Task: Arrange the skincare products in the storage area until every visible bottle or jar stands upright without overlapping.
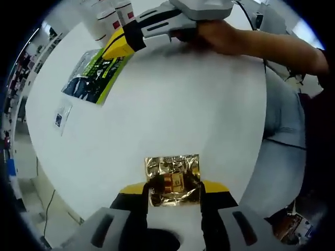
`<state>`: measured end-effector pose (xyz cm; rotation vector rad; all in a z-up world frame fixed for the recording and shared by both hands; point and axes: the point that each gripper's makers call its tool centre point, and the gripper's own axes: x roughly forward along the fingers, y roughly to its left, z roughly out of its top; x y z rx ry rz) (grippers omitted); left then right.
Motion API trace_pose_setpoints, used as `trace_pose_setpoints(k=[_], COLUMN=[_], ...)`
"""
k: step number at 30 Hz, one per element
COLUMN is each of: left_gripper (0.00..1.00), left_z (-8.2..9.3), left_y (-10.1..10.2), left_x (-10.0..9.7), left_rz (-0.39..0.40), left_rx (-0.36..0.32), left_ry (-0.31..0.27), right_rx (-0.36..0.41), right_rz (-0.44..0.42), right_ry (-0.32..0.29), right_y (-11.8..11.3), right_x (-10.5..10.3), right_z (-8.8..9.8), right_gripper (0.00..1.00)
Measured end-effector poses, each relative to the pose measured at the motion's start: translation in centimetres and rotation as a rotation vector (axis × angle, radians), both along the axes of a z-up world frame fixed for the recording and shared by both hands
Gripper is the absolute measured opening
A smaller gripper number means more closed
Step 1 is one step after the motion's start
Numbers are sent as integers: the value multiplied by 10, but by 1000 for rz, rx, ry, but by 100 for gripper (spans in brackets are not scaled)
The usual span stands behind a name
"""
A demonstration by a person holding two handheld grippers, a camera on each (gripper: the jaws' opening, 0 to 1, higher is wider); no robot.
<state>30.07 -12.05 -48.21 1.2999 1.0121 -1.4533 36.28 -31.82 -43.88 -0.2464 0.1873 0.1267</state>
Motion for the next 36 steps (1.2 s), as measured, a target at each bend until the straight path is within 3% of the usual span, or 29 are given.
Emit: trace_pose_setpoints(k=[5, 9, 15, 19, 22, 29, 32, 36], left_gripper=[40, 40, 40, 40, 40, 40, 40, 40], left_z=[0, 6, 19, 26, 28, 27, 22, 19], left_y=[2, 1, -15, -33, -46, -67, -73, -90], left_x=[0, 9, 26, 45, 61, 87, 101, 111], left_rz=[-13, -59, -120, -186, -189, -286, -306, -306], left_rx=[9, 21, 5, -6, -4, -10, 22, 1], left_ry=[9, -24, -65, -94, -123, -160, -179, -196], right_rx=[3, 7, 14, 18, 21, 26, 28, 32], right_rz=[-3, 2, -3, 0, 8, 13, 13, 18], right_ry=[-3, -5, -6, -7, -9, -7, -7, -11], right_y=[0, 3, 2, 4, 8, 12, 11, 12], right_x=[-1, -2, -3, -3, -4, -9, -9, -8], right_z=[1, 2, 1, 2, 3, 4, 4, 5], right_gripper=[1, 1, 1, 1, 1, 1, 1, 1])
